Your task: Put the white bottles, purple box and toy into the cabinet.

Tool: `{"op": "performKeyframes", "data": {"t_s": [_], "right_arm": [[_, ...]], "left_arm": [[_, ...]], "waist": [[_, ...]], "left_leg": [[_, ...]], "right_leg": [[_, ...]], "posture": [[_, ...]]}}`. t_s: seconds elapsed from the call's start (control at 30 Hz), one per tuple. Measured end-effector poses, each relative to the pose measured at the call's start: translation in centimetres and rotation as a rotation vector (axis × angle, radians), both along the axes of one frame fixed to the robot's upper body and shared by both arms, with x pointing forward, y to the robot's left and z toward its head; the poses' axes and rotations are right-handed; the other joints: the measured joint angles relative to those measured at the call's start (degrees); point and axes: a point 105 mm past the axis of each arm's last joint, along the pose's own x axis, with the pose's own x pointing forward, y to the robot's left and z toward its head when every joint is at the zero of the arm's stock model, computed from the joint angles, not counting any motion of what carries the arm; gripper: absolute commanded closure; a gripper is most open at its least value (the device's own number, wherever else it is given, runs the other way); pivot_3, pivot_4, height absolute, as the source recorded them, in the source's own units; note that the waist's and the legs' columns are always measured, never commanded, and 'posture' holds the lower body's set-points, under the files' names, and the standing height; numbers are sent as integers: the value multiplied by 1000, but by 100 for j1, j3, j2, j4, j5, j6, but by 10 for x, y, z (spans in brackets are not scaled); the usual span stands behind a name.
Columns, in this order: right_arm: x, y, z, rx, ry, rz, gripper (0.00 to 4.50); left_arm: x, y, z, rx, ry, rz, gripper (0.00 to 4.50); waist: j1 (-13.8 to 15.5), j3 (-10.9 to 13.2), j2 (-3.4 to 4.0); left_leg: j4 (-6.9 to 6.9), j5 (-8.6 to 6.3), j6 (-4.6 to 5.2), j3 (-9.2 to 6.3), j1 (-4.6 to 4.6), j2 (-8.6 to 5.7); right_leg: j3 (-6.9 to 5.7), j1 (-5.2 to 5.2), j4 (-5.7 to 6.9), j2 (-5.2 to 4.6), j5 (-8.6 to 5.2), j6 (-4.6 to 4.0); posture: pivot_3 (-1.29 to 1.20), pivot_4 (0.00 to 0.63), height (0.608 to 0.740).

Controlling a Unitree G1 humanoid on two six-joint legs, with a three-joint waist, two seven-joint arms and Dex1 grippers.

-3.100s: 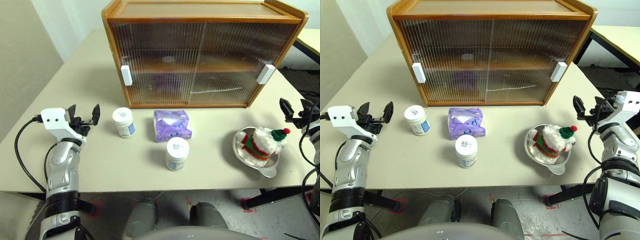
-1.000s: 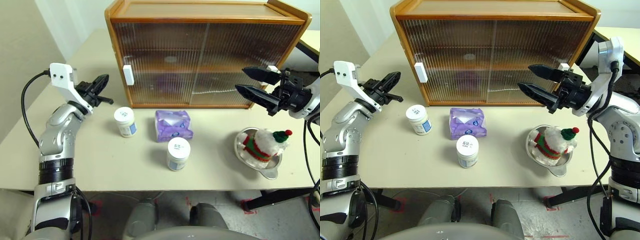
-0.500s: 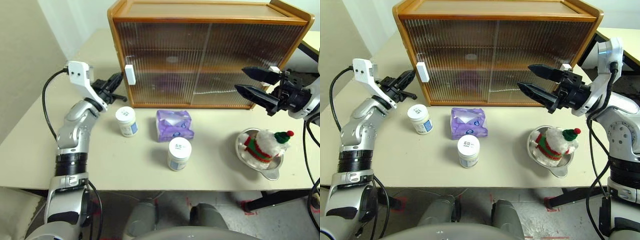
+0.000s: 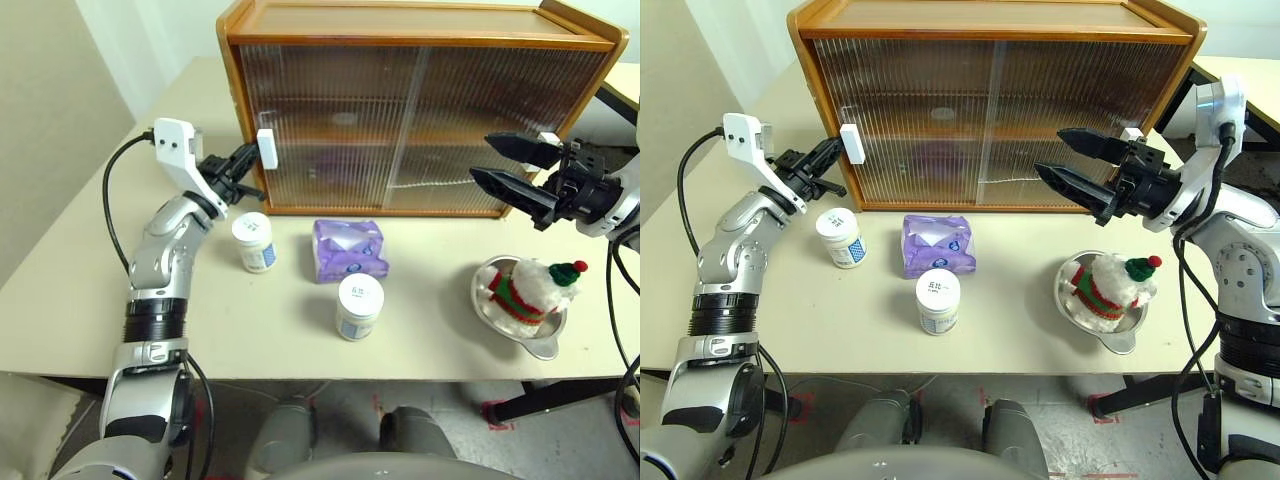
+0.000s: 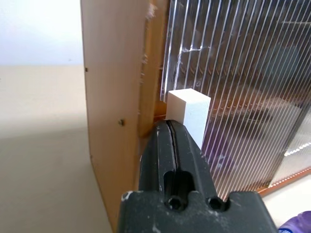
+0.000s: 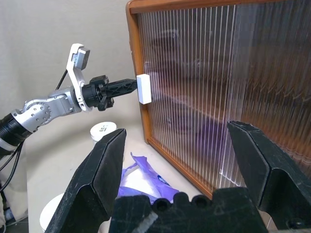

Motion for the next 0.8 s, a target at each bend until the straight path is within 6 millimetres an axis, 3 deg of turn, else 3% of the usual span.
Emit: {"op": "performKeyframes", "data": {"t_s": [0.27, 0.8], "right_arm": [[1, -1, 1, 2, -1, -13, 0], [1, 1, 2, 11, -9, -23, 0]], "left_arm": [[3, -17, -4, 3, 17, -58, 4485], [8, -62, 9, 17, -18, -200, 4485]], "waist": [[-9, 1, -1], [-144, 5, -7]], "left_leg": [[8, 0, 0, 0, -3, 0], [15, 5, 9, 0, -6, -1]], "right_leg": [[0, 0, 0, 0, 0, 1], [0, 2, 0, 3, -4, 6]], "posture": [[-1, 0, 740], [-24, 0, 740]]}}
